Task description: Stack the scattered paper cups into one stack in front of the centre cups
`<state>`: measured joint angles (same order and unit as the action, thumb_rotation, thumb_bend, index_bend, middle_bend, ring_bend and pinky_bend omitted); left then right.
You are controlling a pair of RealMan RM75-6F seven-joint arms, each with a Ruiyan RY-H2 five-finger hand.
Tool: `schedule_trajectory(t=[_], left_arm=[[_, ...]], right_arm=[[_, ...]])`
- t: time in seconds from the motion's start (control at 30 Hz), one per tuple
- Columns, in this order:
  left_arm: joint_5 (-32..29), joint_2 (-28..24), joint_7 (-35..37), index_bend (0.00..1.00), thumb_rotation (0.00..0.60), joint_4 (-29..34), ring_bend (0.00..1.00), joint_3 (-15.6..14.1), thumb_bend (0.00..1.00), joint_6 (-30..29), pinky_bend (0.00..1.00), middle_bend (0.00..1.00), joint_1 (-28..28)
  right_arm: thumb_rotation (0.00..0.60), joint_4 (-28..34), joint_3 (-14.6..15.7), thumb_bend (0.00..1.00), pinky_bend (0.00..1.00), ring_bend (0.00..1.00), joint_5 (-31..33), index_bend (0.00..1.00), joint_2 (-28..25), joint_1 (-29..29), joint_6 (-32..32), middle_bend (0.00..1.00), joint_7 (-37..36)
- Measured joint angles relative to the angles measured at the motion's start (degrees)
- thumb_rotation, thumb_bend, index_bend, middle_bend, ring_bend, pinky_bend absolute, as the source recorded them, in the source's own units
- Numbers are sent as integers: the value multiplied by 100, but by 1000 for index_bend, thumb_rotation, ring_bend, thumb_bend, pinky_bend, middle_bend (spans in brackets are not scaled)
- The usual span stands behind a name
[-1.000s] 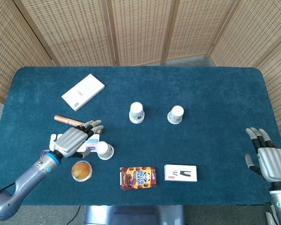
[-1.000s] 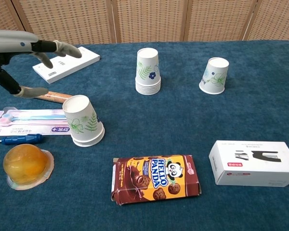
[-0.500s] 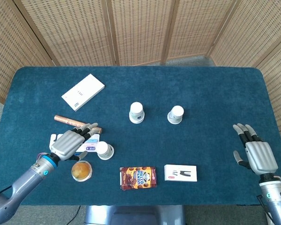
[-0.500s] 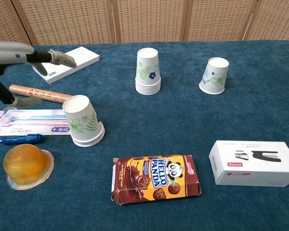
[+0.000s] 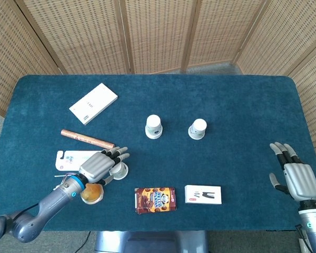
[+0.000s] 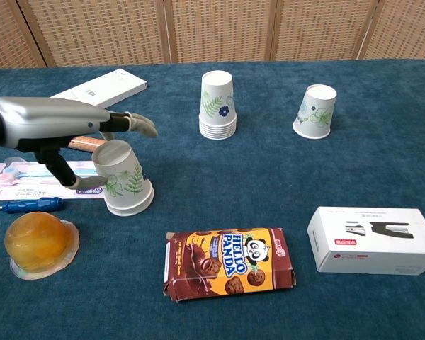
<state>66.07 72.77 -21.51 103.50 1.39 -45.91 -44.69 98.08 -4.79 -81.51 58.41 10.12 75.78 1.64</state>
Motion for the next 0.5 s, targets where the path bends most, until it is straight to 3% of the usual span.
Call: schedule_trajectory(t=[0.17, 0.5], left_arm=[[-132, 246, -72, 48, 600, -178, 25, 0, 465, 15, 300, 7, -69], [-200, 562, -199, 285, 600, -422, 309, -6, 466, -188, 568, 205, -79]], right_arm=[[600, -24, 14, 448, 362, 0, 26, 0, -31, -33, 23, 12, -54], [600, -60, 40, 446, 362, 0, 27, 0, -23, -78, 71, 12, -99]])
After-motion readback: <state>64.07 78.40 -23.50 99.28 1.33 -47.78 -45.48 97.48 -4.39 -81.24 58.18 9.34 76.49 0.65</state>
